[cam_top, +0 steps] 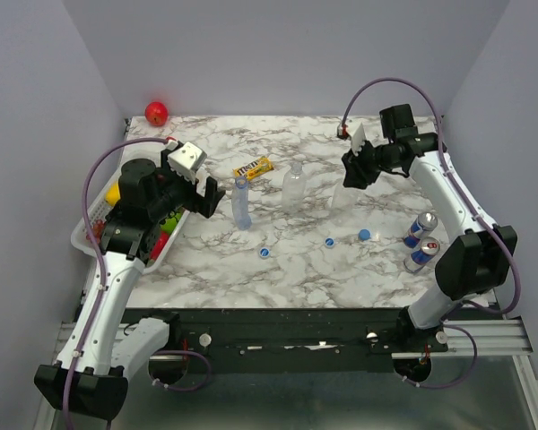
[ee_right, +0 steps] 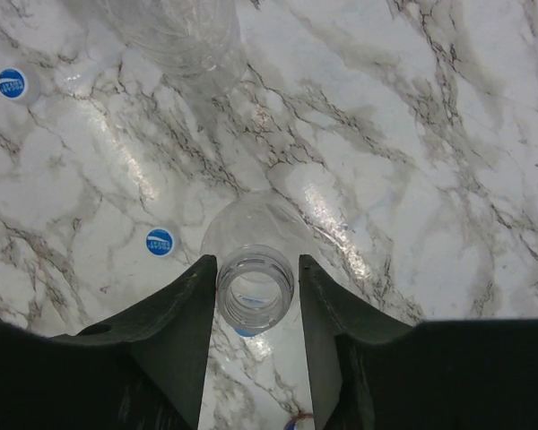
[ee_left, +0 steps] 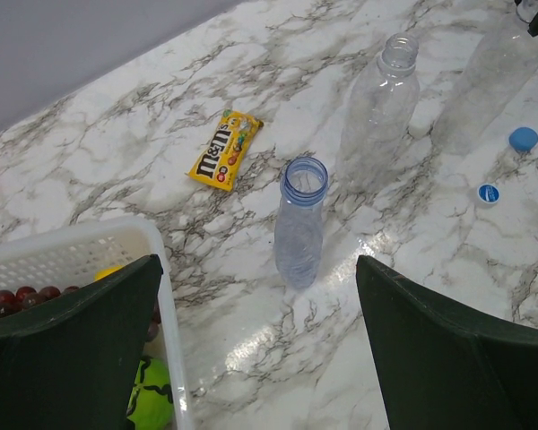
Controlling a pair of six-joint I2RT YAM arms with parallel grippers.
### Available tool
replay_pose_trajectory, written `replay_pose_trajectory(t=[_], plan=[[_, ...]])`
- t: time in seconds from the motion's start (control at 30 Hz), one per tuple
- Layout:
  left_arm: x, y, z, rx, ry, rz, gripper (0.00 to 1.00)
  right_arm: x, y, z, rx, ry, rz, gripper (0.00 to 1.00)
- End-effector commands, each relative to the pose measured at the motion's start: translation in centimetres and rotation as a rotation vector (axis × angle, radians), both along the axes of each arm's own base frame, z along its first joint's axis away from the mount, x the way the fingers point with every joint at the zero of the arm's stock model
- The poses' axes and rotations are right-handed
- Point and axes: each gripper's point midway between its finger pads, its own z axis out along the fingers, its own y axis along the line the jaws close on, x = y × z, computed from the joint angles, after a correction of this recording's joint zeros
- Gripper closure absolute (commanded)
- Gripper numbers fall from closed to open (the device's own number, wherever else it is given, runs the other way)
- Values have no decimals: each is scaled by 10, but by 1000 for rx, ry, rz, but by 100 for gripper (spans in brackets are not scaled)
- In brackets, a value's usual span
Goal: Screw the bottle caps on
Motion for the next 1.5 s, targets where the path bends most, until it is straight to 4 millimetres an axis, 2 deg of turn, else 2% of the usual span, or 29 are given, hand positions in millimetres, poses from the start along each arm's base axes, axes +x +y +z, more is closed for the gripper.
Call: replay_pose_trajectory(t=[0.0, 0.07, 0.1, 0.17, 0.2, 0.23, 0.27, 0.3, 0.33, 0.37, 0.4, 0.43, 0.5, 0.53, 0.6, 0.63, 0.73, 0.77, 0.93, 1.1, 1.23, 1.37, 1.4, 1.47], plan=[[0, -3, 2, -2, -9, -28, 1, 1, 5, -8, -4, 7, 19, 63], [0, -6, 3, -8, -8, -47, 1, -3, 7, -9, -4, 10, 29, 74], [-1, -9, 7, -9, -18, -67, 1, -6, 7, -10, -6, 18, 27, 83], [-3, -18, 13, -24, -23, -120, 1, -13, 6, 0, -5, 6, 26, 90], [-4, -23, 24, -43, -39, -137, 1, -14, 7, 10, 6, -9, 23, 94], [-5, -29, 30, -53, -50, -162, 1, -20, 9, 29, 32, -42, 30, 95], [-6, -38, 35, -71, -53, -211, 1, -30, 10, 38, 48, -28, 39, 96], [-9, -49, 48, -87, -72, -257, 1, -37, 14, 53, 74, -38, 61, 97], [-10, -57, 54, -107, -66, -293, 1, -44, 22, 80, 128, -67, 103, 97], [-9, -68, 52, -121, -43, -347, 1, -59, 23, 91, 147, -37, 117, 97], [-14, -81, 63, -129, -55, -393, 1, -66, 26, 102, 174, -32, 126, 98], [-15, -91, 64, -121, -58, -426, 1, -74, 32, 123, 223, -51, 157, 98], [-12, -108, 58, -98, -52, -460, 1, -94, 35, 137, 256, -29, 184, 98], [-22, -126, 57, -87, -59, -515, 1, -104, 40, 147, 286, -29, 213, 98], [-20, -142, 49, -44, -80, -527, 1, -121, 44, 168, 325, -37, 250, 98], [-29, -156, 43, -32, -79, -562, 1, -130, 49, 177, 356, -37, 284, 98], [-33, -175, 30, -15, -87, -594, 1, -151, 55, 197, 398, -54, 349, 98], [-40, -186, 23, -5, -78, -632, 1, -155, 57, 200, 403, -58, 360, 98], [-56, -209, -1, 92, -117, -738, 1, -163, 65, 206, 409, -76, 394, 98], [-50, -225, -13, 115, -144, -718, 1, -166, 74, 212, 449, -63, 419, 98], [-53, -232, -16, 104, -133, -750, 1, -166, 80, 211, 452, -61, 439, 98], [-59, -234, -12, 86, -140, -781, 16, -164, 80, 204, 431, -56, 446, 98], [-60, -234, -12, 85, -141, -787, 23, -164, 80, 202, 427, -50, 448, 98], [-64, -232, -11, 78, -141, -799, 28, -163, 80, 198, 423, -39, 444, 96]])
